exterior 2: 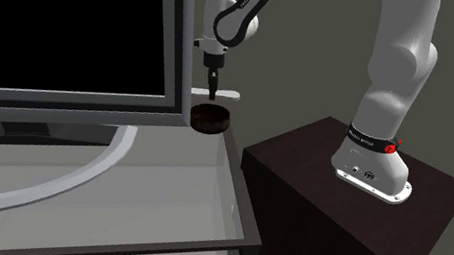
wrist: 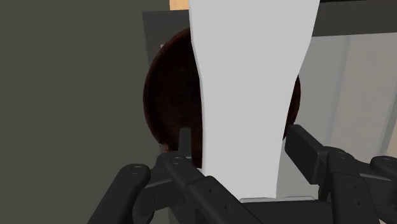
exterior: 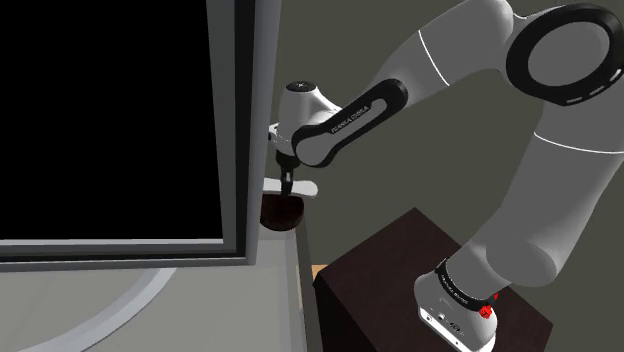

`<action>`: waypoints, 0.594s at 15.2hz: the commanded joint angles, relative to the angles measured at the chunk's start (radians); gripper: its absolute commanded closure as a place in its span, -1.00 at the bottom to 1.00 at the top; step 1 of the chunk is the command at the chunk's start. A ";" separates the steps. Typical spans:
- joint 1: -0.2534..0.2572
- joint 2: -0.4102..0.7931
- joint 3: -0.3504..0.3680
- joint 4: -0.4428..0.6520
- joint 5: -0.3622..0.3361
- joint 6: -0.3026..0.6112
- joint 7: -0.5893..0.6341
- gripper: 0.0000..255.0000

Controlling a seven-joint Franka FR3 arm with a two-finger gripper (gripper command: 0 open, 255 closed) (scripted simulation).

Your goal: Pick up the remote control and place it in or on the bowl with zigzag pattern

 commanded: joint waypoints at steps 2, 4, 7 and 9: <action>0.002 0.030 -0.010 0.000 -0.016 0.030 0.006 1.00; 0.008 0.054 -0.017 0.001 -0.028 0.051 0.015 1.00; 0.016 0.090 -0.029 0.005 -0.047 0.082 0.028 1.00; 0.023 0.114 -0.038 0.008 -0.059 0.103 0.037 1.00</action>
